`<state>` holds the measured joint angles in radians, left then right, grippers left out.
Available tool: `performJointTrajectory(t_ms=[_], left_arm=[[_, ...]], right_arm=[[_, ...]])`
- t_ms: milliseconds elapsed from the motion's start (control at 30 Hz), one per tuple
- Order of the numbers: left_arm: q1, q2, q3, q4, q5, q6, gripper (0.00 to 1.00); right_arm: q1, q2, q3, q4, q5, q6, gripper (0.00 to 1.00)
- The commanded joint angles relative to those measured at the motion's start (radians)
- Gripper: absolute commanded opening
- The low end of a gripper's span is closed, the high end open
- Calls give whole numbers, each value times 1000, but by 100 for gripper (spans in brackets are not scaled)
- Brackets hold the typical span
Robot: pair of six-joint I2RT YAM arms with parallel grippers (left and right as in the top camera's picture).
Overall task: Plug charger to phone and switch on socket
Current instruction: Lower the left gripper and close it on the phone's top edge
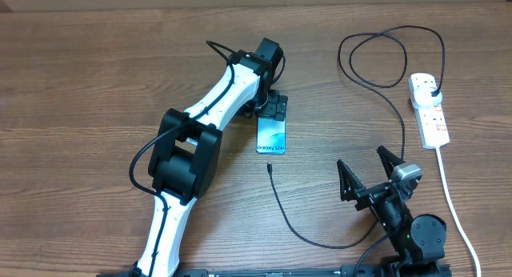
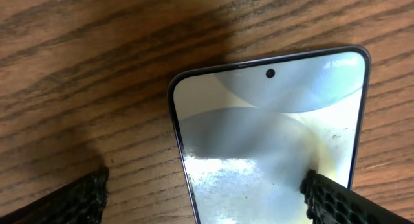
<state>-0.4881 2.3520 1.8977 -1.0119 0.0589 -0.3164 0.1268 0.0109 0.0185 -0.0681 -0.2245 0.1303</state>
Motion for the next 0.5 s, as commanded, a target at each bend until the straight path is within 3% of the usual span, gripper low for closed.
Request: performJointTrajectory(t_ms=[0,467], left_arm=[[-6,81,-48,-16,-66,-76,100],[-18,81,-30,-2,80,-91,100]], right_arm=[[1,-8,-11,5,5,-5,100],[1,-8,-11,5,5,-5,100]])
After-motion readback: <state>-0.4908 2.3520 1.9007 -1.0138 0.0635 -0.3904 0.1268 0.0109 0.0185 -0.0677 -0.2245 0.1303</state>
